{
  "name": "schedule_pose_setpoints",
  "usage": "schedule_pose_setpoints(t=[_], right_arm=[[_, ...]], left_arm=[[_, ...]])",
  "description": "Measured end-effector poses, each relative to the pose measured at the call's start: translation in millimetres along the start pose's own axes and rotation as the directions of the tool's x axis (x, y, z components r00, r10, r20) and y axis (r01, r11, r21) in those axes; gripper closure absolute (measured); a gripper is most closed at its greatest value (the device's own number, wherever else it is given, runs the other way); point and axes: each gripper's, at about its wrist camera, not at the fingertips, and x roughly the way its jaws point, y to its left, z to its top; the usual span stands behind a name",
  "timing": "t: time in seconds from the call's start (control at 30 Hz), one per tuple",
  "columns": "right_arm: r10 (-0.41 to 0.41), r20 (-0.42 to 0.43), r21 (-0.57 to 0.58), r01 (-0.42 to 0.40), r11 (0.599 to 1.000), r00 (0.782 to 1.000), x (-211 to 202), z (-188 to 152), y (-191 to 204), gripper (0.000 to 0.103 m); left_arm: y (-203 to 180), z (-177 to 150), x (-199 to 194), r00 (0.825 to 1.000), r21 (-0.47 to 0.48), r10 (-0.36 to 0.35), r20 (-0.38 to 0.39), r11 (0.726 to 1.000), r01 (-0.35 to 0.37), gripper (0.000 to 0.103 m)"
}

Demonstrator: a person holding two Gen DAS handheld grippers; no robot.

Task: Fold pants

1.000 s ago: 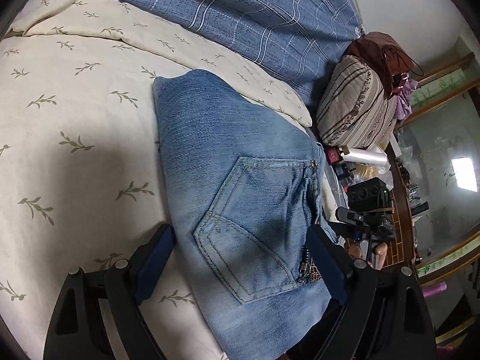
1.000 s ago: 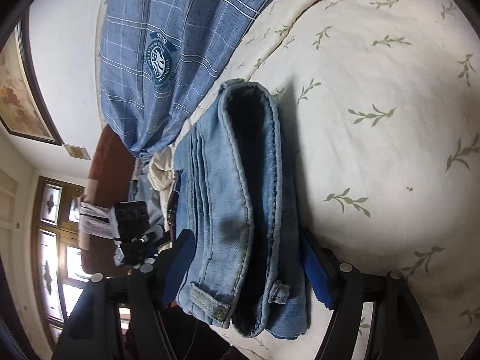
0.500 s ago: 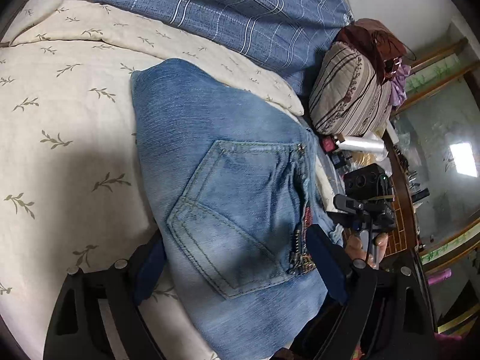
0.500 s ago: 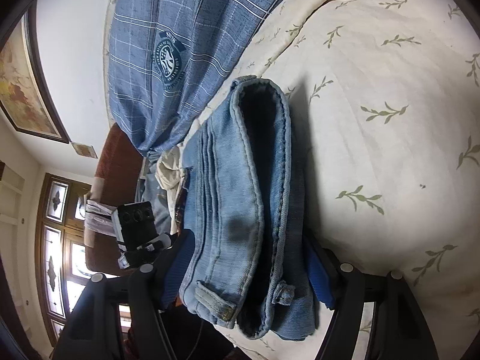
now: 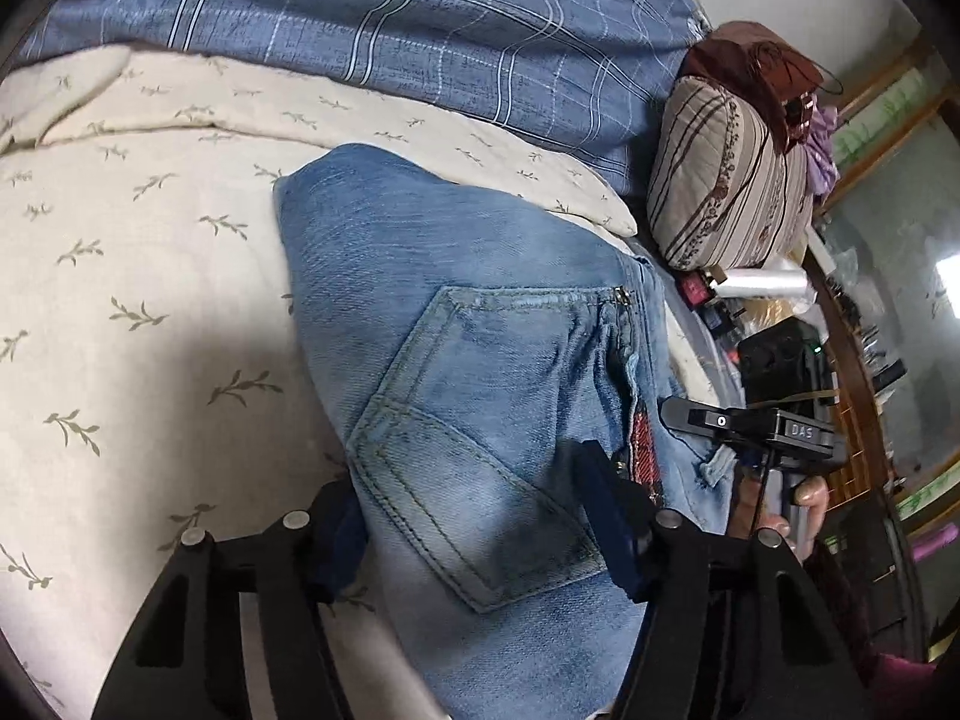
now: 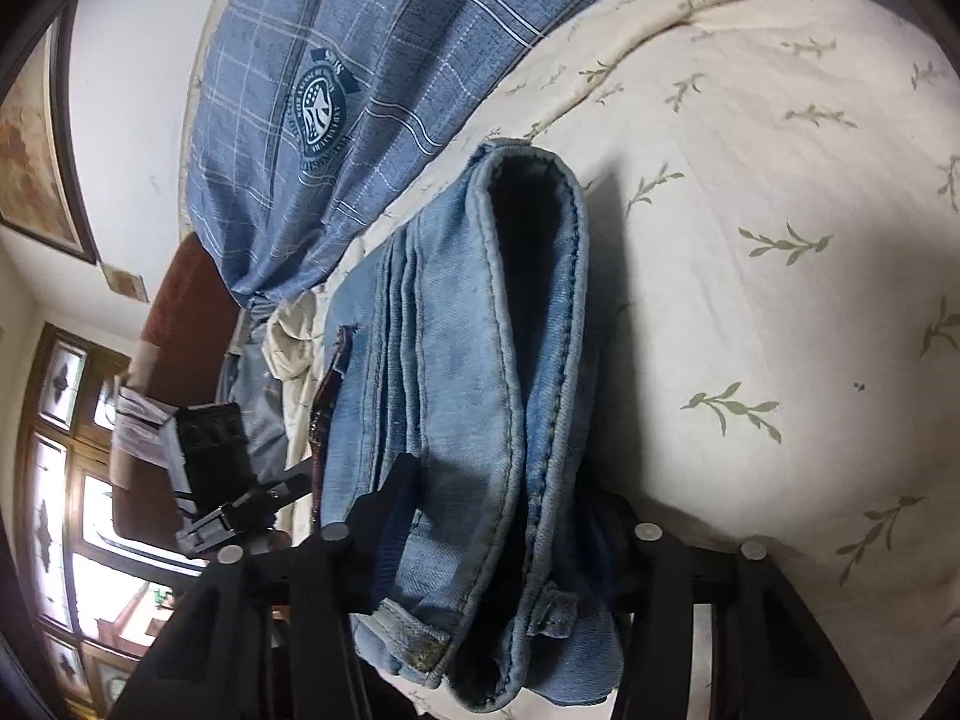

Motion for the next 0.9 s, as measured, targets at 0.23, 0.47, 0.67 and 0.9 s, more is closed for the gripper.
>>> schedule_pose_setpoints(t=[0.23, 0.47, 0.67, 0.9], right_arm=[[-0.048, 0.038, -0.09, 0.051, 0.995, 0.998, 2, -2, 22, 0.055], [-0.062, 0.071, -0.129, 0.071, 0.989, 0.996, 3, -3, 33, 0.055], [-0.06, 0.111, -0.17, 0.078, 0.982, 0.992, 1, -7, 45, 0.055], [-0.037, 0.135, -0.221, 0.066, 0.973, 0.99, 9, -9, 64, 0.055]], left_arm=[[-2, 1, -3, 0.999, 0.008, 0.033, 0.032, 0.999, -0.034, 0.046], [-10, 2, -14, 0.994, 0.034, 0.058, 0.09, 0.998, -0.061, 0.056], [-19, 1, -21, 0.991, 0.073, 0.059, 0.117, 0.995, -0.068, 0.056], [-21, 1, -41, 0.98, 0.075, 0.074, 0.185, 0.993, -0.09, 0.056]])
